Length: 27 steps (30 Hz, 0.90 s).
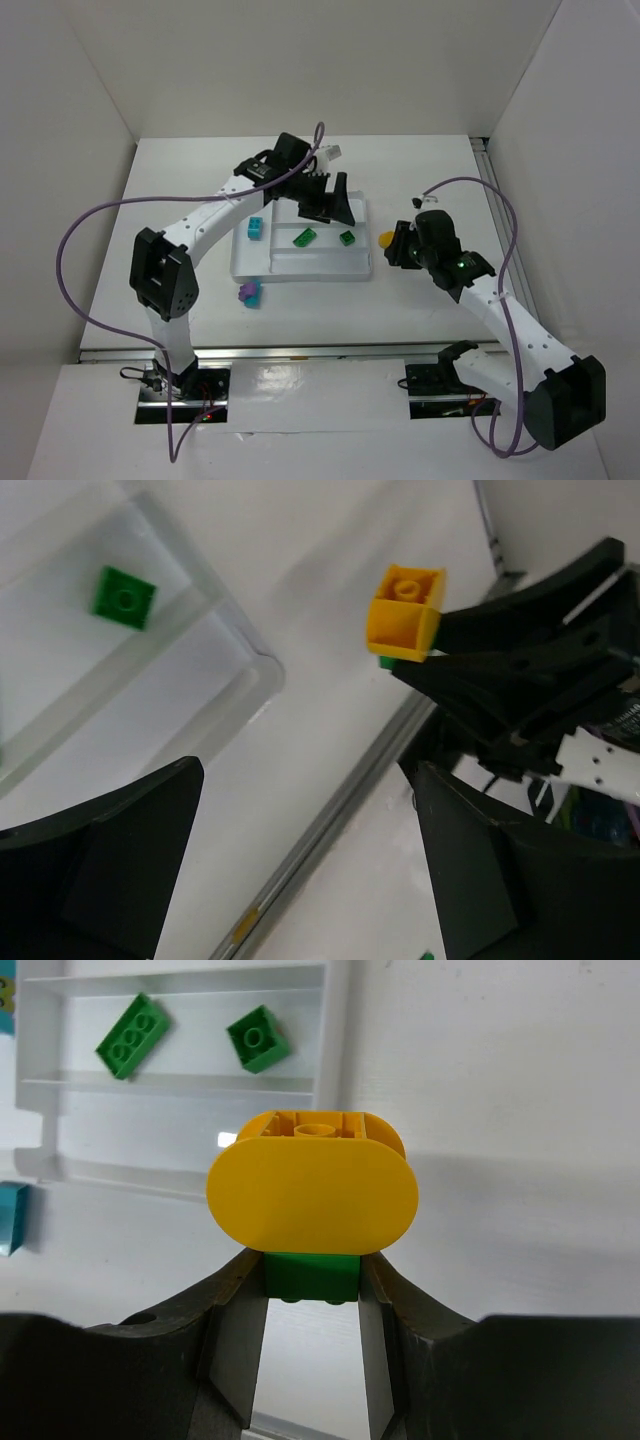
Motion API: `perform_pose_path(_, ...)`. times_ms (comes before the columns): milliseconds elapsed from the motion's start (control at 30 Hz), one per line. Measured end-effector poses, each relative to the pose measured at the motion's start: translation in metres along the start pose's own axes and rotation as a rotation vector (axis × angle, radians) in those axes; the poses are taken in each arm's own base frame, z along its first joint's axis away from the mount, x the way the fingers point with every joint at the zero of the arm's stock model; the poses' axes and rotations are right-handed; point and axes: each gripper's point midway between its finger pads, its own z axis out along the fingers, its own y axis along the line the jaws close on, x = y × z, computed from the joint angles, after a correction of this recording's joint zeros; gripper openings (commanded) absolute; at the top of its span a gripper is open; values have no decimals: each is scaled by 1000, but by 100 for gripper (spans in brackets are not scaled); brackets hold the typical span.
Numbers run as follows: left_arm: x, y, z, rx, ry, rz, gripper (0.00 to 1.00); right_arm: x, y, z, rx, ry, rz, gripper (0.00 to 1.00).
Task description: Sort the legos into containers by color
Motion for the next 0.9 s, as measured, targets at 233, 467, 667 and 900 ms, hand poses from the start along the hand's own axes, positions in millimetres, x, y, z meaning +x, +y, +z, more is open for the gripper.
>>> perform_pose_path(233,18,-53,22,242,66,57,99,6,16,-6,-89,37,-40,21)
perform_pose_path(467,36,-45,71,256,154,45,99,4,26,-10,-145,46,-55,21)
perform_pose_path(667,45,-38,85,240,182,31,99,4,26,-12,-148,52,-65,21)
perform_pose_path(900,35,-47,86,273,155,34,90,6,30,-13,-171,62,-67,21)
